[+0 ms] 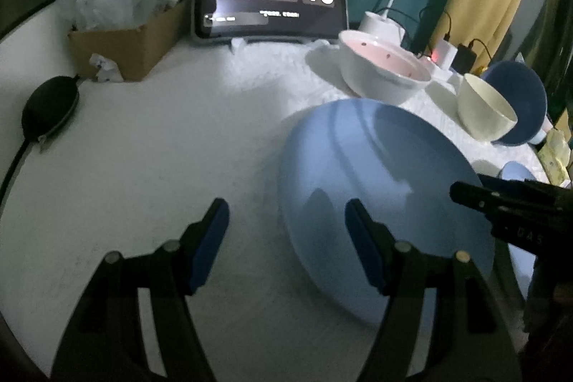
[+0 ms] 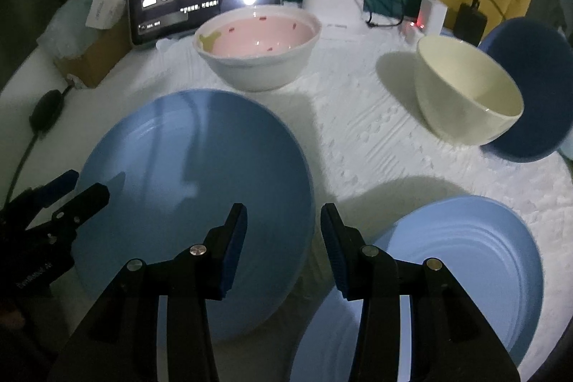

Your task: Organize plates and bowls

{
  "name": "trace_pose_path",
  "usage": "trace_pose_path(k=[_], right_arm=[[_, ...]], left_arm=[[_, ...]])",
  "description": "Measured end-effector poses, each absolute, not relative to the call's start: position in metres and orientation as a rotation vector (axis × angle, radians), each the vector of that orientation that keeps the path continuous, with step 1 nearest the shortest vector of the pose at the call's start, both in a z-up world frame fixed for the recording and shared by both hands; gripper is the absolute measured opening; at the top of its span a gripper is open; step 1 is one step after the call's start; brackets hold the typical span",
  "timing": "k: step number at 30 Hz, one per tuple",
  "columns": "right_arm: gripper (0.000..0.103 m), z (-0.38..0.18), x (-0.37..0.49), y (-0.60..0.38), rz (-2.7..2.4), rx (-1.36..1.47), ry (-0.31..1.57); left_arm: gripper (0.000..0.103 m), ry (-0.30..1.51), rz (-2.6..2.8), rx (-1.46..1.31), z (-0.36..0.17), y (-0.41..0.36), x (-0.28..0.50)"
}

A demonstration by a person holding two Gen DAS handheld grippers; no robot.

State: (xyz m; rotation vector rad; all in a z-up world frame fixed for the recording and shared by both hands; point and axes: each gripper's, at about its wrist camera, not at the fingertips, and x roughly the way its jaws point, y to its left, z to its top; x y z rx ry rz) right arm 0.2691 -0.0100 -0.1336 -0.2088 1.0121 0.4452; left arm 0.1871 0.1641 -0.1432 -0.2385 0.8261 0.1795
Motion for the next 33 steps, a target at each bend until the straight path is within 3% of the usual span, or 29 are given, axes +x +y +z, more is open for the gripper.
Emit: trace_pose_path(k=[3, 7, 8, 9, 15, 33], right_arm=[[0.039, -0.134, 0.268, -0.008, 0.451, -0.221, 1.006], [0.014, -0.134, 0.267, -0.007, 0.442, -0.246, 0.990], [0.013, -0.133, 0.266, -0.007, 0.446, -0.254, 0.985], [0.012, -0.133, 0.265, -0.007, 0.451, -0.259, 0.980], [0.011, -0.128, 0.258, -0.010, 0.466, -0.259, 0.952], [0.010, -0.090, 0.227, -0.051, 0.447, -0.202, 0.843]], left_arm=[[0.069, 0.836, 0.167, -0.232, -0.144, 0.162, 0.188], [0.067, 0.841, 0.155, -0.219, -0.145, 0.159, 0.189], [0.064, 0.837, 0.150, -0.214, -0.144, 0.157, 0.189], [0.054, 0.840, 0.146, -0.210, -0.144, 0.156, 0.189], [0.044, 0.855, 0.156, -0.223, -0.144, 0.160, 0.186], [0.043, 0.773, 0.117, -0.174, -0.111, 0.118, 0.162]])
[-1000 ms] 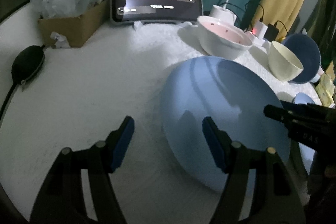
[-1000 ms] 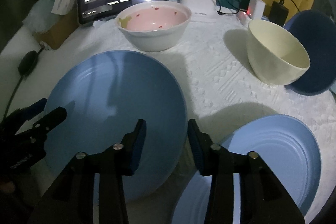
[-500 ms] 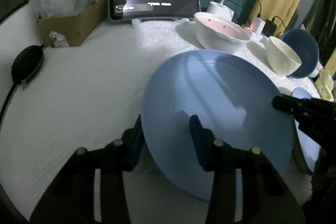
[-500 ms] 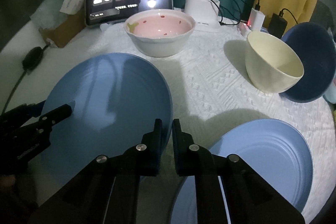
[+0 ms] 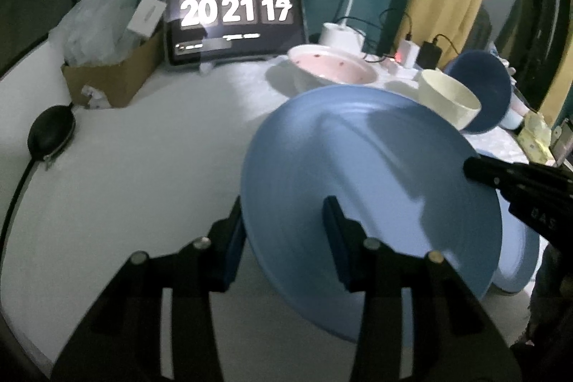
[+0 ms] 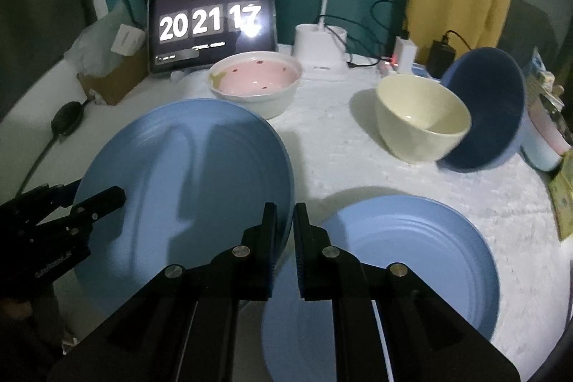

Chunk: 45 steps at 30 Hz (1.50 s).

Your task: Organize plates and bowls

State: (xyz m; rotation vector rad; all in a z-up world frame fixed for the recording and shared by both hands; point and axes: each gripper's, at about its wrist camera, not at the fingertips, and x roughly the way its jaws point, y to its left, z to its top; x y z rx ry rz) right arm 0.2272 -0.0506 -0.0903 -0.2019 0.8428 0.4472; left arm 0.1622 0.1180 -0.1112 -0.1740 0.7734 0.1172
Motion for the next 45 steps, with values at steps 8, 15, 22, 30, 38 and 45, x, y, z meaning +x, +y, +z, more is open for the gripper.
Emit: trace_pose_path(k=[8, 15, 22, 30, 38, 45], right_arm=[[0.010, -0.085, 0.220, -0.085, 0.417, -0.162, 0.824], [0.010, -0.084, 0.217, -0.118, 0.385, -0.118, 0.816], [0.010, -0.088, 0.217, -0.159, 0.343, -0.072, 0.813], [0.010, -0.095, 0.215, -0.200, 0.306, -0.026, 0.814], [0.011, -0.101, 0.215, -0.230, 0.279, -0.004, 0.817], [0.011, -0.108, 0.216, -0.241, 0.261, 0.002, 0.820]], left_arm=[[0.043, 0.771, 0.084, -0.132, -0.104, 0.085, 0.162], [0.043, 0.783, 0.044, -0.093, -0.101, 0.052, 0.167], [0.043, 0.807, -0.002, -0.047, -0.101, 0.014, 0.173], [0.043, 0.836, -0.047, 0.000, -0.106, -0.025, 0.177], [0.043, 0.863, -0.072, 0.032, -0.112, -0.052, 0.180], [0.044, 0.889, -0.070, 0.058, -0.118, -0.065, 0.186]])
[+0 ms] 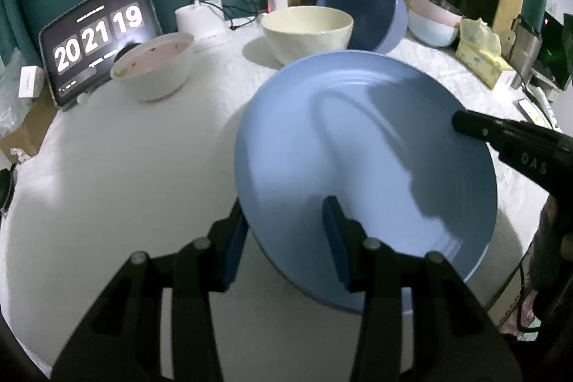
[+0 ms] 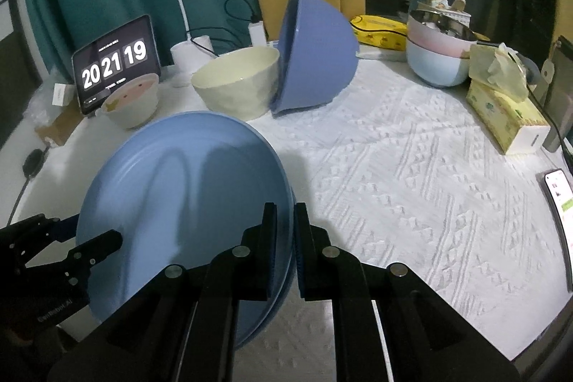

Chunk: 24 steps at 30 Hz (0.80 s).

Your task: Organize plates and bowls

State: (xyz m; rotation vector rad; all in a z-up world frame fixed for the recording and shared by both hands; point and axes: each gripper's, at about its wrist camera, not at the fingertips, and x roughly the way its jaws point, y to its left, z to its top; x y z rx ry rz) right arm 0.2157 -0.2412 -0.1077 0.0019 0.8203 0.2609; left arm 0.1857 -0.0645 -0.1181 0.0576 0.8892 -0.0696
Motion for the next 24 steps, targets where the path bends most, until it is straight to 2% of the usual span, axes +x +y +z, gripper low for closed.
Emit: trace_pose_path(k=[11, 15, 17, 19, 21, 24], right_arm=[[0.011, -0.110, 0.218, -0.247, 0.242, -0.001, 0.816], [0.012, -0.110, 0.219, -0.250, 0.238, 0.008, 0.821], [0.015, -0.110, 0.219, -0.252, 0.234, 0.019, 0.825], [0.026, -0.110, 0.219, -0.254, 0.232, 0.030, 0.832], [0.032, -0.111, 0.219, -0.257, 0.241, 0.048, 0.839], [0.037, -0.113, 0.218, -0.257, 0.254, 0.054, 0.849]], left_arm=[[0.050, 0.899, -0.064, 0.030, -0.117, -0.053, 0.185], [0.066, 0.864, -0.033, -0.023, -0.110, -0.035, 0.182], [0.066, 0.851, -0.013, -0.069, -0.108, -0.026, 0.184], [0.066, 0.845, -0.003, -0.087, -0.108, -0.022, 0.188], [0.066, 0.854, -0.005, -0.091, -0.112, -0.020, 0.193], [0.066, 0.875, -0.022, -0.083, -0.120, -0.025, 0.198]])
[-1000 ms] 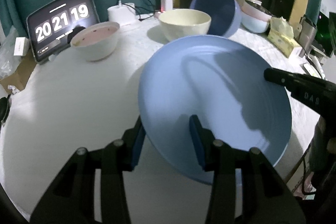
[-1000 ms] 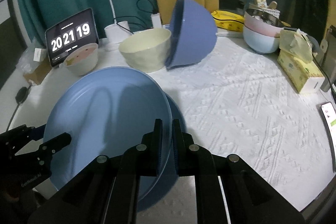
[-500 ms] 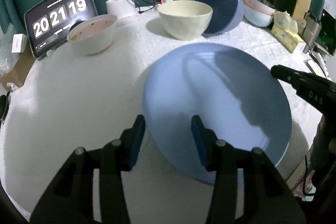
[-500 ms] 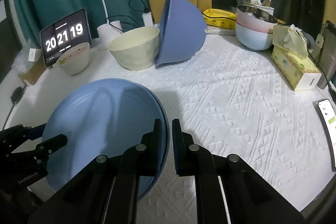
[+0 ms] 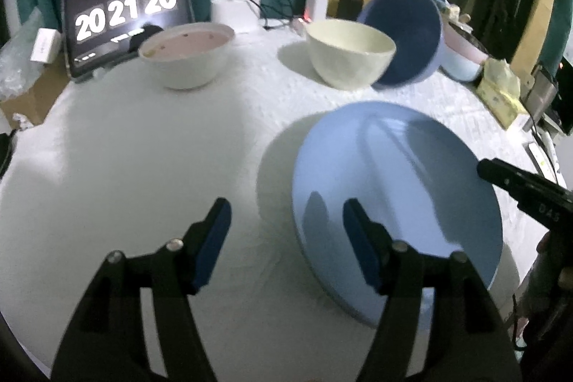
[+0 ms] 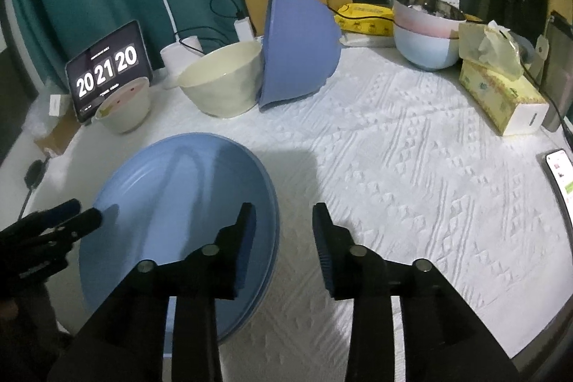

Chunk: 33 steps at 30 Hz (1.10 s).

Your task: Organize plates and bowls

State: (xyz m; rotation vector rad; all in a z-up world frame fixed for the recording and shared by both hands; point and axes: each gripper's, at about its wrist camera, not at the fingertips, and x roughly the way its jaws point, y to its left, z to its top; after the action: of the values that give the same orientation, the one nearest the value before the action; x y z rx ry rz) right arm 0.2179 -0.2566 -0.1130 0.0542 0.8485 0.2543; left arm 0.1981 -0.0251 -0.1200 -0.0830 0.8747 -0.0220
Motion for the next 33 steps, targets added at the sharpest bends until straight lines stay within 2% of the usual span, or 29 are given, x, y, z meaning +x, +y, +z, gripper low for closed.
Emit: trace_pose_path(k=[14, 17, 19, 21, 24, 33], right_arm=[[0.038, -0.136, 0.222, -0.248, 0.266, 0.096, 0.906], [0.038, -0.138, 0.222, -0.242, 0.283, 0.095, 0.900], [0.038, -0.138, 0.221, -0.238, 0.288, 0.080, 0.889], [0.038, -0.138, 0.220, -0.235, 0.272, 0.070, 0.881], [0.038, -0.137, 0.221, -0.234, 0.266, 0.067, 0.883], [0.037, -0.132, 0.223, -0.218, 0.264, 0.027, 0.868]], left_arm=[[0.065, 0.902, -0.098, -0.101, -0.137, -0.033, 0.208], [0.058, 0.897, -0.127, -0.088, -0.136, -0.037, 0.209], [0.049, 0.892, -0.146, -0.078, -0.134, -0.041, 0.209], [0.049, 0.888, -0.144, -0.078, -0.133, -0.042, 0.208], [0.041, 0.889, -0.139, -0.090, -0.132, -0.038, 0.208], [0.041, 0.871, -0.116, -0.101, -0.129, -0.020, 0.202]])
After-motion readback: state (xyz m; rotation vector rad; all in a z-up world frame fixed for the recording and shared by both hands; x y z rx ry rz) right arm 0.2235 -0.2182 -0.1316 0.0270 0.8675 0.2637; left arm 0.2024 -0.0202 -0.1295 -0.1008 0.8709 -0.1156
